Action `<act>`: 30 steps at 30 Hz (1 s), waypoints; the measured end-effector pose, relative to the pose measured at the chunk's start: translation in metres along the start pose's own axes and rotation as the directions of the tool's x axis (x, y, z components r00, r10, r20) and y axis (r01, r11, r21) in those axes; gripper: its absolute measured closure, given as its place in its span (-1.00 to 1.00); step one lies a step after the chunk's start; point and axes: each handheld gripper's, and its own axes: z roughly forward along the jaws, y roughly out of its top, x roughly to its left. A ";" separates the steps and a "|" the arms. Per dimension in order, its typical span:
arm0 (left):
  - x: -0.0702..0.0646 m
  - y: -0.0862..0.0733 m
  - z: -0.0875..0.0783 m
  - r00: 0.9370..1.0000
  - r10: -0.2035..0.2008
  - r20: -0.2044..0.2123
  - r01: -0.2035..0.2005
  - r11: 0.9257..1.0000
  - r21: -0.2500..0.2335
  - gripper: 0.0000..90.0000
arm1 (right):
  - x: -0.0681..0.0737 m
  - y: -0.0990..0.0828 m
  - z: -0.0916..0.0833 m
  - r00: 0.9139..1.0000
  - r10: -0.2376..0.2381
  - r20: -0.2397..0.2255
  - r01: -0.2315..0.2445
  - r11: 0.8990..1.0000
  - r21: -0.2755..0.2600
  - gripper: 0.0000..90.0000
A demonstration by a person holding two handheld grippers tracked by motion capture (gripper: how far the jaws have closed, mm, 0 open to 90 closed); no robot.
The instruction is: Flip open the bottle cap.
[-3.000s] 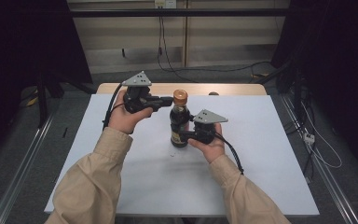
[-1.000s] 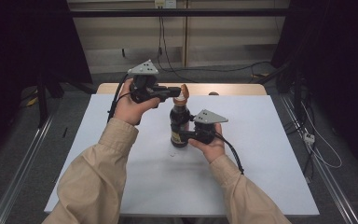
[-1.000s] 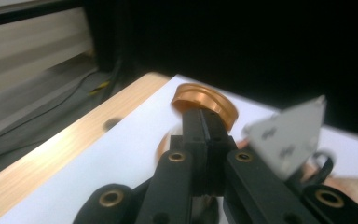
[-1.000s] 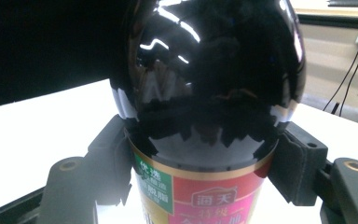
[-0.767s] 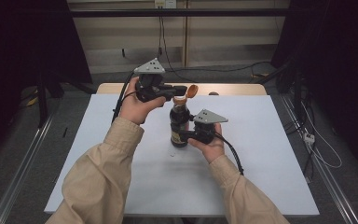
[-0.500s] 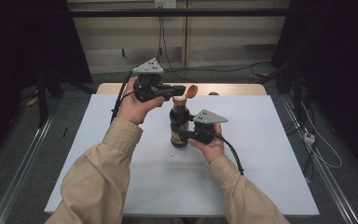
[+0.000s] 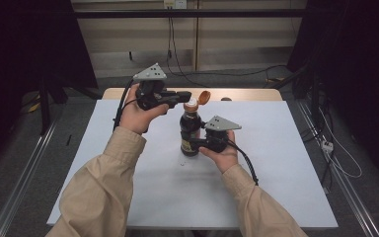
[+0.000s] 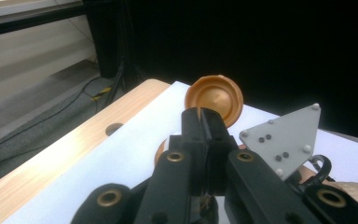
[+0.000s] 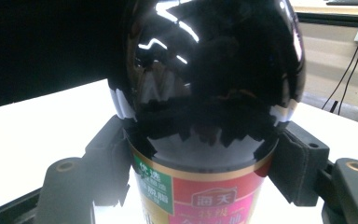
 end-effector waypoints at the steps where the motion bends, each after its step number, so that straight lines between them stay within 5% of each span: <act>1: 0.000 -0.001 -0.001 1.000 -0.004 -0.002 0.004 1.000 -0.004 0.94 | 0.000 0.000 0.000 1.000 0.002 0.000 -0.002 1.000 0.001 -0.34; 5: 0.002 -0.005 -0.005 1.000 -0.008 -0.007 0.008 1.000 -0.001 0.89 | 0.000 0.001 -0.001 1.000 0.009 0.002 -0.009 1.000 0.010 -0.37; 12: 0.003 -0.012 -0.010 0.999 -0.026 -0.023 0.026 1.000 -0.003 0.67 | -0.004 -0.002 -0.005 1.000 0.013 0.022 -0.014 0.999 0.047 -0.69; 30: 0.000 -0.030 -0.017 0.993 -0.049 -0.104 0.051 0.998 0.021 -0.47 | -0.007 0.002 -0.017 0.999 0.030 0.014 -0.030 0.998 0.057 -0.73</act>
